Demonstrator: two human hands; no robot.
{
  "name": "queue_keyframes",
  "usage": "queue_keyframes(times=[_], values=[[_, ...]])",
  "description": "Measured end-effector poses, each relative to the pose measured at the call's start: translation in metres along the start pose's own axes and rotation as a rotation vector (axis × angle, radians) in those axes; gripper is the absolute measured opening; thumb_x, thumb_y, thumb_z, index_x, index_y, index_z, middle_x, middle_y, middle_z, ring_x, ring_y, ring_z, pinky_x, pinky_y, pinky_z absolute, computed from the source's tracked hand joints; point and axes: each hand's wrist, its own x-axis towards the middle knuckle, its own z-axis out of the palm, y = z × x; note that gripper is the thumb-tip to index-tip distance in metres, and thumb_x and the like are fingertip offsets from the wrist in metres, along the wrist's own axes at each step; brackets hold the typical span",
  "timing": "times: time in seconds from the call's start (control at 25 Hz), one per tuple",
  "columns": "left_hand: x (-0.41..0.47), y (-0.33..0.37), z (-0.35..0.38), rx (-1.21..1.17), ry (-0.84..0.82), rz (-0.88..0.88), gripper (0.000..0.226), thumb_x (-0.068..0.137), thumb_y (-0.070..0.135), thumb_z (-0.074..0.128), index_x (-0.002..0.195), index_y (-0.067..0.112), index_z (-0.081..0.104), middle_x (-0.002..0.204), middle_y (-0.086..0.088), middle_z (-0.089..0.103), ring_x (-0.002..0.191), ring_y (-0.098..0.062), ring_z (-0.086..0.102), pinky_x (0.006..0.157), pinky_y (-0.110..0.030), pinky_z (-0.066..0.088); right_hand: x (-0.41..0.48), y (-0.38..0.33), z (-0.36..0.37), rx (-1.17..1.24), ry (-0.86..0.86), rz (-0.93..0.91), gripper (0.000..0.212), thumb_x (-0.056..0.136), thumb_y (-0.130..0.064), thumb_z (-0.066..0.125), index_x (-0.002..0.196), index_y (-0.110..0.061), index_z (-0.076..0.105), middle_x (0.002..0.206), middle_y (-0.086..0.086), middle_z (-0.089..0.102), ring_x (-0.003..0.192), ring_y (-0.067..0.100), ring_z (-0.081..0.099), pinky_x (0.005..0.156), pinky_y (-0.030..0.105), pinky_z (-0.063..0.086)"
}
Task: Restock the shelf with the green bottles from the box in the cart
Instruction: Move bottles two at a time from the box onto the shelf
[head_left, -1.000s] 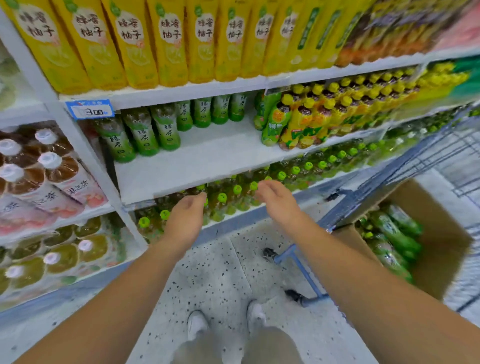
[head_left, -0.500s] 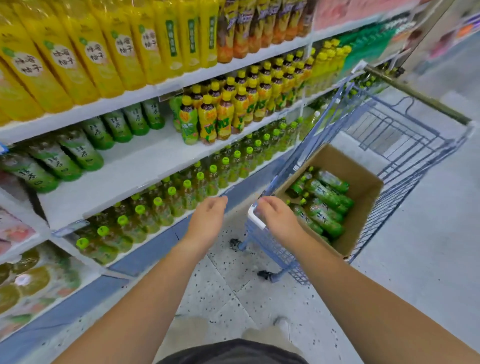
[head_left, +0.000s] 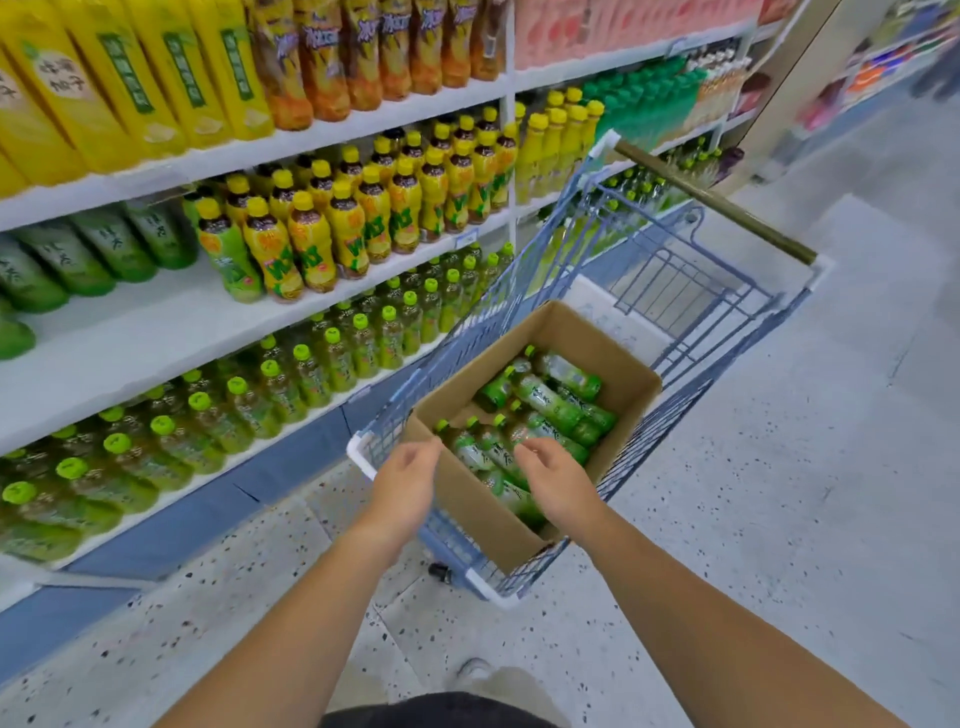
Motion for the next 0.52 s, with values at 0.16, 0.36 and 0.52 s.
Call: queue_keyframes(times=[0.16, 0.36, 0.52], values=[[0.007, 0.002, 0.043, -0.005, -0.019, -0.058, 0.041, 0.088, 0.064, 0.044, 0.113, 0.034, 0.058, 0.115, 0.009, 0.061, 0.108, -0.013, 0.057, 0.095, -0.044, 0.047, 0.024, 0.020, -0.036, -0.049, 0.028, 0.065, 0.048, 0.100, -0.050, 0.046, 0.139, -0.024, 0.051, 0.133, -0.002, 0.057, 0.108, 0.013, 0.051, 0.092, 0.032, 0.039], [0.062, 0.005, 0.078, 0.007, -0.093, -0.132, 0.030, 0.093, 0.058, 0.044, 0.097, 0.030, 0.055, 0.106, 0.005, 0.060, 0.102, -0.016, 0.059, 0.086, -0.041, 0.045, 0.080, 0.032, -0.057, -0.057, 0.077, 0.148, 0.046, 0.099, -0.051, 0.047, 0.136, -0.025, 0.054, 0.126, -0.004, 0.059, 0.111, 0.015, 0.053, 0.095, 0.034, 0.042], [0.103, 0.005, 0.104, 0.028, -0.117, -0.175, 0.033, 0.098, 0.050, 0.043, 0.078, 0.024, 0.046, 0.077, 0.001, 0.050, 0.071, -0.018, 0.050, 0.069, -0.034, 0.038, 0.120, 0.049, -0.068, -0.116, 0.078, 0.204, 0.045, 0.099, -0.050, 0.046, 0.136, -0.024, 0.054, 0.123, -0.006, 0.060, 0.108, 0.014, 0.053, 0.090, 0.031, 0.039]])
